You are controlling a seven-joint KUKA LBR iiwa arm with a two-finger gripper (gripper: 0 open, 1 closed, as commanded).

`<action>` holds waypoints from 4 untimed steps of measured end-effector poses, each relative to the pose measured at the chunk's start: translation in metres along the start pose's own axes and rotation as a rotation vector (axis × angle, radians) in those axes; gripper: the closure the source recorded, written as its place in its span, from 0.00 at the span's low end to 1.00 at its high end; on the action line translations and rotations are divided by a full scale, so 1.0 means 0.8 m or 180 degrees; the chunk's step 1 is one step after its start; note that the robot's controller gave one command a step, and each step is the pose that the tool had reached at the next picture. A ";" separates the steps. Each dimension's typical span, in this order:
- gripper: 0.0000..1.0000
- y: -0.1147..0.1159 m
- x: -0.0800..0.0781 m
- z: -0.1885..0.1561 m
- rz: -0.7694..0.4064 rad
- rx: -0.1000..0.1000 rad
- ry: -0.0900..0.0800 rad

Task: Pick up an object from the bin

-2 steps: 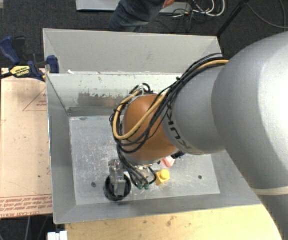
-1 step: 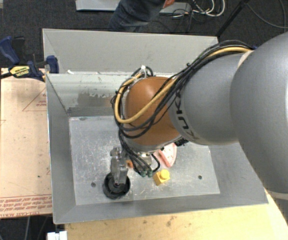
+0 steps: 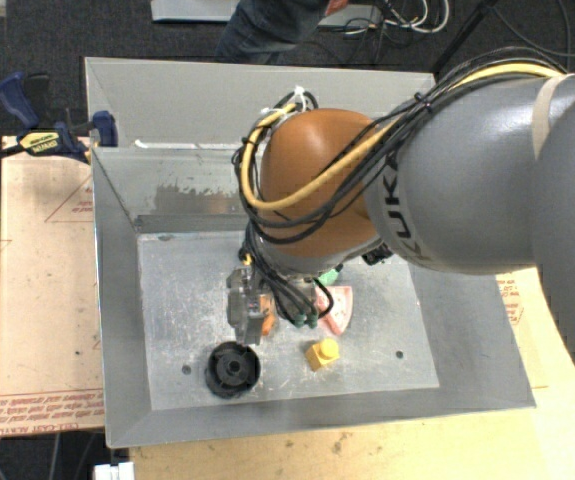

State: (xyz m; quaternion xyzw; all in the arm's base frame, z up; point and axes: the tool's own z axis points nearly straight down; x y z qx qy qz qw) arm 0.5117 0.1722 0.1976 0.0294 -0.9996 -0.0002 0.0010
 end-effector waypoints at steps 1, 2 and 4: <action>0.00 0.007 -0.005 -0.002 -0.0049 -0.0001 -0.0011; 0.00 0.010 -0.006 0.022 -0.0070 -0.0001 -0.0010; 0.00 -0.029 -0.009 0.114 -0.0256 -0.0002 -0.0008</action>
Offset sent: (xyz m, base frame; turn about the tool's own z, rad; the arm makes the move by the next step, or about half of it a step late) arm 0.0000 0.0000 0.0000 0.0000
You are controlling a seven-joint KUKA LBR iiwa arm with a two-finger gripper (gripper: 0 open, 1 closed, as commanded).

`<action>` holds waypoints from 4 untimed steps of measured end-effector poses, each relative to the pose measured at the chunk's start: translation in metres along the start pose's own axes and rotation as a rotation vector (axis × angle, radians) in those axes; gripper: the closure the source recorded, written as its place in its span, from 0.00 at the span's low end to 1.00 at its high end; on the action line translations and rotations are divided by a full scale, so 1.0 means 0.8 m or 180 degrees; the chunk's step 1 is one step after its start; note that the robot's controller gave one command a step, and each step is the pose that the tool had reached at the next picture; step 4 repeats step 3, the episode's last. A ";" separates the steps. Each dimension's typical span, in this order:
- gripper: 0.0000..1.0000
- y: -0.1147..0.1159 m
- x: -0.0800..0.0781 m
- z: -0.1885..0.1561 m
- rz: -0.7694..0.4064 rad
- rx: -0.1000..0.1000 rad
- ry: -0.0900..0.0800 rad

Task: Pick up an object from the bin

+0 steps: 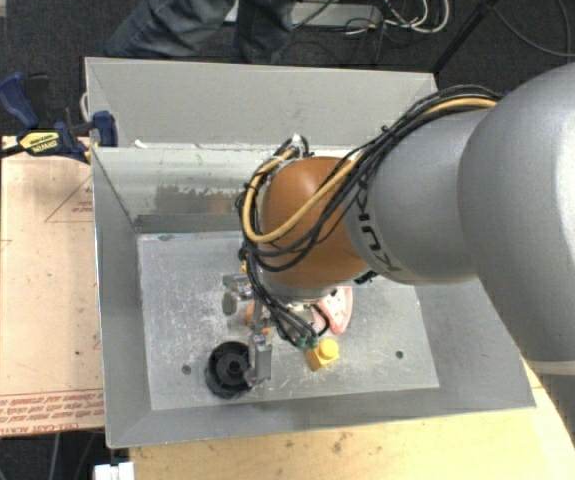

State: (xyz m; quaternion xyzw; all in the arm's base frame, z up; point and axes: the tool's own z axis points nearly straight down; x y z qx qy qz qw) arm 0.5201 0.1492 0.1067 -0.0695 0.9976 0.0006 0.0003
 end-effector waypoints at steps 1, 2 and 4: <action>1.00 0.032 0.033 0.036 0.0215 -0.0003 -0.0006; 1.00 0.032 0.033 0.036 0.0217 -0.0004 -0.0006; 1.00 0.023 0.038 -0.159 0.0158 -0.0002 -0.0018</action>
Offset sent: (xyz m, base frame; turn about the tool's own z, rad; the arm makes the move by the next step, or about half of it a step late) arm 0.0000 0.0000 0.0000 0.0000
